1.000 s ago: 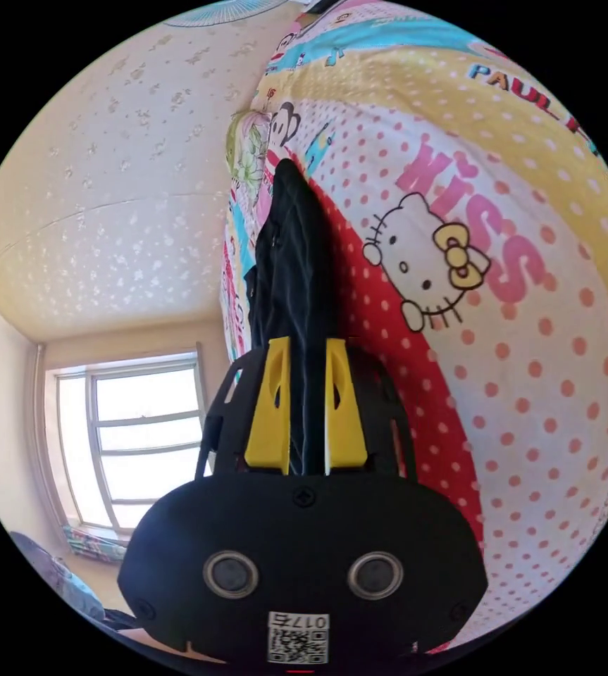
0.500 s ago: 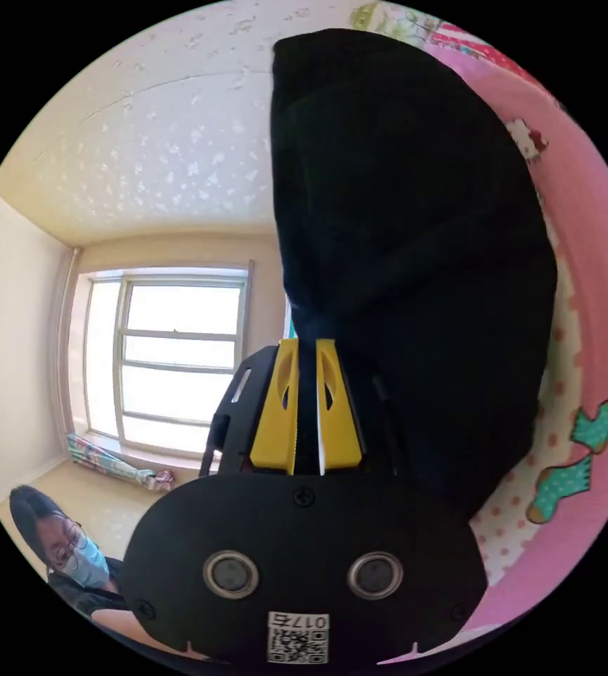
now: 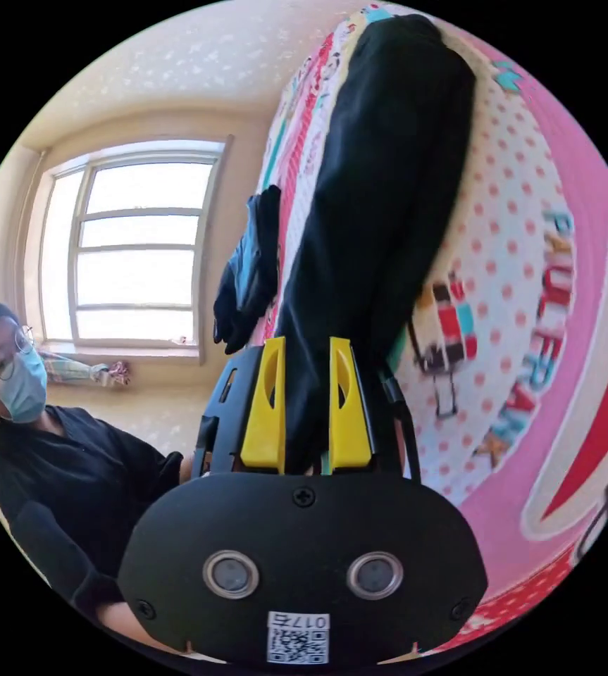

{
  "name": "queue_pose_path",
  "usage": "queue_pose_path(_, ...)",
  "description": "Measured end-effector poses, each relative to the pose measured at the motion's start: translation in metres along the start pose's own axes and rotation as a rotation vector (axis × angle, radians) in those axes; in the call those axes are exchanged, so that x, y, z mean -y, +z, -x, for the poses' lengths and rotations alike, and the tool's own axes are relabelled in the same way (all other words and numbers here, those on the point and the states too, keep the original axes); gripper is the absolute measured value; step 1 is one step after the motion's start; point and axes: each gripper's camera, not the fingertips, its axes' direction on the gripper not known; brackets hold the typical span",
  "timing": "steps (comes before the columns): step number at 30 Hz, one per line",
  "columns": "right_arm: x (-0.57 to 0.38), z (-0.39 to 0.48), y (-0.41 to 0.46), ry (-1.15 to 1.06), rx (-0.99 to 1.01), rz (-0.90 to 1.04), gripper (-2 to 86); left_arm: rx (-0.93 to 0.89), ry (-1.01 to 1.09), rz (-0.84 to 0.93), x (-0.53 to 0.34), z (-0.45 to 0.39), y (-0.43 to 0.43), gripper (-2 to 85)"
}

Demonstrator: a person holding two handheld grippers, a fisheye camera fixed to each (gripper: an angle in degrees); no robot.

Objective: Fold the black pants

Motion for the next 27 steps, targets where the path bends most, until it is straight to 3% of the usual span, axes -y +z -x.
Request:
queue_pose_path(4, -0.086, -0.003, 0.074, 0.120, 0.135, 0.089, 7.3, 0.109, 0.049, 0.197, 0.022, -0.029, 0.020, 5.9)
queue_pose_path(6, -0.108, 0.009, 0.095, 0.095, 0.242, 0.092, 5.1, 0.078, 0.120, 0.266, 0.024, -0.044, 0.024, 4.9)
queue_pose_path(9, -0.139, 0.021, 0.080, 0.067, 0.434, -0.093, 4.1, -0.074, 0.168, 0.316, 0.024, -0.050, 0.025, 4.2)
queue_pose_path(11, -0.155, 0.023, 0.071, 0.085, 0.353, -0.147, 3.8, 0.015, 0.110, 0.312, 0.022, -0.038, 0.031, 4.1)
queue_pose_path(13, -0.167, 0.010, 0.078, 0.217, 0.037, -0.049, 3.7, 0.153, 0.049, 0.317, 0.022, -0.027, 0.039, 4.5)
queue_pose_path(14, -0.169, 0.006, 0.082, 0.245, -0.010, -0.018, 3.7, 0.187, 0.048, 0.320, 0.023, -0.026, 0.042, 5.0)
queue_pose_path(17, -0.174, 0.004, 0.083, 0.235, -0.007, -0.009, 4.3, 0.248, 0.096, 0.287, 0.035, -0.043, 0.036, 8.7)
queue_pose_path(22, -0.171, 0.008, 0.062, 0.198, -0.053, -0.157, 10.2, 0.279, 0.251, 0.234, 0.082, -0.081, 0.024, 13.4)
queue_pose_path(27, -0.187, -0.022, 0.091, 0.246, 0.012, -0.157, 14.5, 0.278, 0.250, 0.355, 0.127, -0.057, 0.077, 14.9)
